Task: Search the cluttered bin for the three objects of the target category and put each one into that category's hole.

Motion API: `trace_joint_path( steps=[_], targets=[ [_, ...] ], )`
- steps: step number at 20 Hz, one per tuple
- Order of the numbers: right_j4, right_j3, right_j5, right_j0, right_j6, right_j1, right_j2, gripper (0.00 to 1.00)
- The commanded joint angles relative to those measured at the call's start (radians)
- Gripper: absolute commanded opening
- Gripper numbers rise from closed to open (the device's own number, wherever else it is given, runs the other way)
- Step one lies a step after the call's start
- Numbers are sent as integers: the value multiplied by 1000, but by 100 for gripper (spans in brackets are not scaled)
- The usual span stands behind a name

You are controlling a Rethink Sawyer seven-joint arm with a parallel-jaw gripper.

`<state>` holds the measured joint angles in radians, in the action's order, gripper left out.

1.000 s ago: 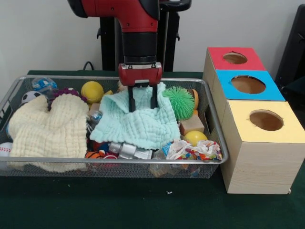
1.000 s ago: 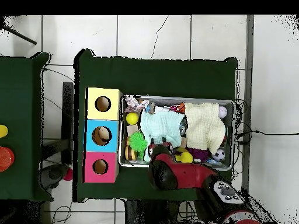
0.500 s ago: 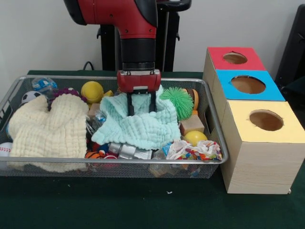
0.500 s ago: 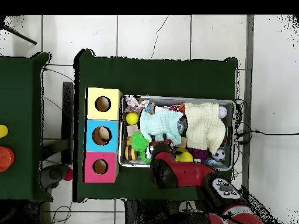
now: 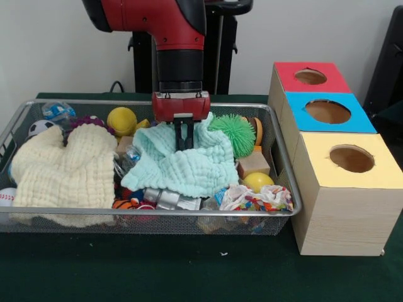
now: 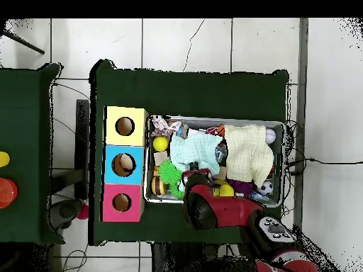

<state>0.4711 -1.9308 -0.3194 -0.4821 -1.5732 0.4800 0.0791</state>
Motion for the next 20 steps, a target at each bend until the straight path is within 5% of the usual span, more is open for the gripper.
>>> trace_joint_path(
  steps=[1,6,11,12,14,20],
  targets=[
    [-1,0,244,-62,-90,76,83,0],
    [-86,-115,422,-130,-105,272,216,0],
    [-115,-134,474,-145,-105,326,249,0],
    [-89,-131,458,-141,-100,325,245,100],
    [-91,-118,523,-126,-67,324,229,100],
    [-56,-112,428,-138,-103,320,232,100]
  ],
)
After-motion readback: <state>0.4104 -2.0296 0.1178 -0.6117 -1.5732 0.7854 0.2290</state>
